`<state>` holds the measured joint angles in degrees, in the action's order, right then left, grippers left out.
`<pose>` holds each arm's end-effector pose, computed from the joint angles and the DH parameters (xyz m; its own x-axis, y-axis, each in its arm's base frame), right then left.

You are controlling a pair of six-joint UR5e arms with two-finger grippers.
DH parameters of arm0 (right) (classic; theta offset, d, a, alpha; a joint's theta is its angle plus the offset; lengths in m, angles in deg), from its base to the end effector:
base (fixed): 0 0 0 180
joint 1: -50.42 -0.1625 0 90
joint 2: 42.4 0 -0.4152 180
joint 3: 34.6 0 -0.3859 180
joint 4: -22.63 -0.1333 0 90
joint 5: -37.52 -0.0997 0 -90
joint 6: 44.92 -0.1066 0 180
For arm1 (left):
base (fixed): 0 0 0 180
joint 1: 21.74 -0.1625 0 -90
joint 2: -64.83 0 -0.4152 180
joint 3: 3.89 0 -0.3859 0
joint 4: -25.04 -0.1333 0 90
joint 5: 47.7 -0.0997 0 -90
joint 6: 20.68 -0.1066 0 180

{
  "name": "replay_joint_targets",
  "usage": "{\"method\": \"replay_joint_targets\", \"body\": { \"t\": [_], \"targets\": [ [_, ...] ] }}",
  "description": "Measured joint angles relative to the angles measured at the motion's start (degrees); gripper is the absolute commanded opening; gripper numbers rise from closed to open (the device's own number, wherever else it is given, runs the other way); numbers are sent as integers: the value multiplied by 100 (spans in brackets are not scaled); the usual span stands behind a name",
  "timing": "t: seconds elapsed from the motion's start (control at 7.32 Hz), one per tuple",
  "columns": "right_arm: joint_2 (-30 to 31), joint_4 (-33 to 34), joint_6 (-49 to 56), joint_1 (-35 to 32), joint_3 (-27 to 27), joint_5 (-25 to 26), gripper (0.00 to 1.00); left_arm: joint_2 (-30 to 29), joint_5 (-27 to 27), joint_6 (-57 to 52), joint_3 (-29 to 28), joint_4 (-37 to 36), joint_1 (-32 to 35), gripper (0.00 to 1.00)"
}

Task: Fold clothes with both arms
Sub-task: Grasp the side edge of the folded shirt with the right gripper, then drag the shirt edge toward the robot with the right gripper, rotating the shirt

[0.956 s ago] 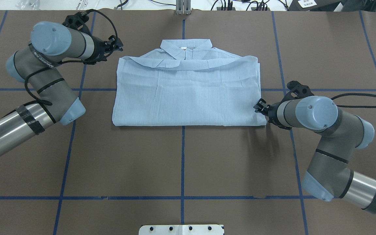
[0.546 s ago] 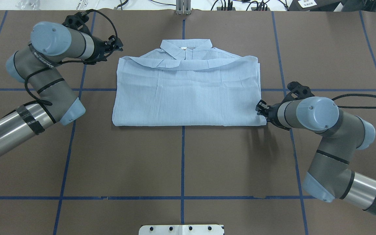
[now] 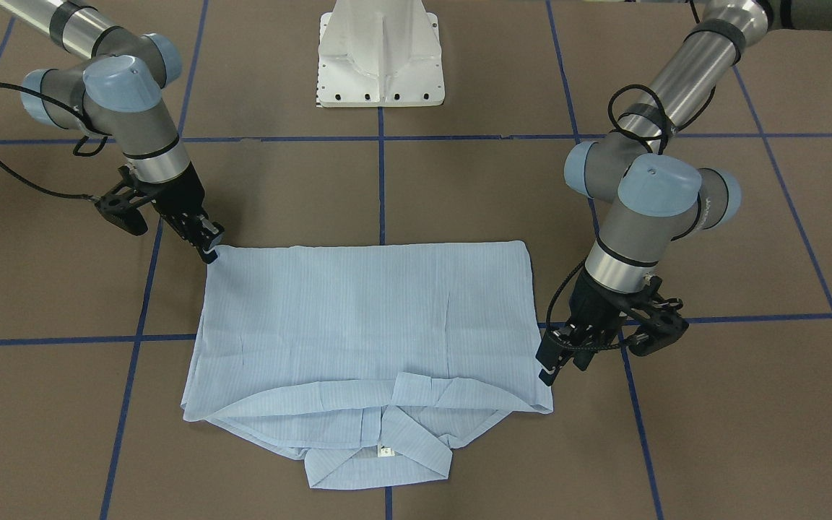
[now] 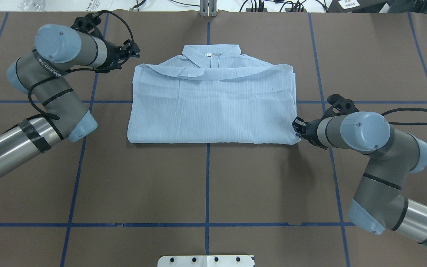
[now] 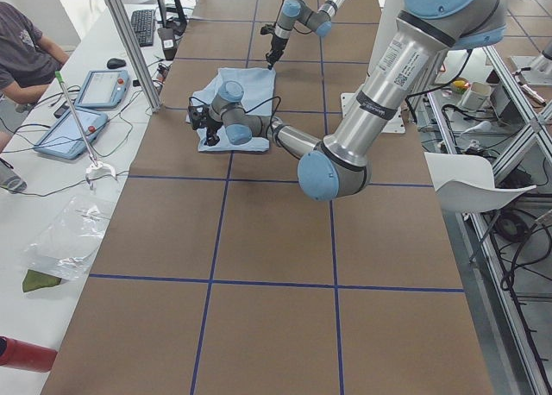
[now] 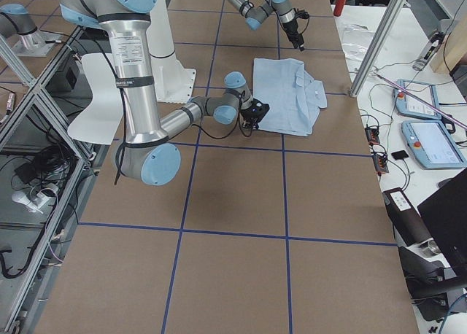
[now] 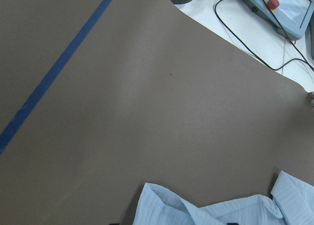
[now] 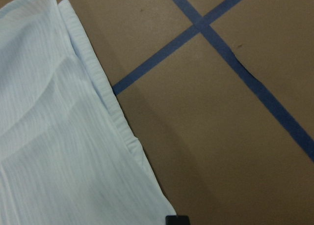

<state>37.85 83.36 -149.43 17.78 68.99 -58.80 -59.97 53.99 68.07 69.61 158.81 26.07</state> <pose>-0.4139 -0.4095 0.4039 0.3792 0.5386 0.7524 -0.5758 0.7739 -0.2638 0.4157 -0.6250 0.3431 0.3277 -0.3297 -0.8854 0.5983 0.7977 -0.0756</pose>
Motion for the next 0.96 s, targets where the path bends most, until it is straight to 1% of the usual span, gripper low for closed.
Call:
{"method": "replay_joint_targets", "body": {
  "t": [0.14,0.27,0.41,0.55,0.68,0.82,0.96],
  "targets": [
    [286,0,0,20,396,-155,0,3,0,12,21,0,0,78],
    [665,0,-5,105,903,-371,0,14,0,20,68,-3,0,78],
    [1079,2,-61,332,1406,-560,0,21,6,28,131,-11,2,78],
    [1451,10,-235,742,1832,-674,0,47,20,34,232,-22,6,78],
    [1752,20,-445,1214,2127,-866,0,99,36,61,401,-34,6,78],
    [1945,24,-557,1560,2283,-1321,0,172,146,163,614,-46,-4,78],
    [2030,25,-608,1774,2350,-2003,0,317,388,334,891,-48,-22,78]
  ]
}}
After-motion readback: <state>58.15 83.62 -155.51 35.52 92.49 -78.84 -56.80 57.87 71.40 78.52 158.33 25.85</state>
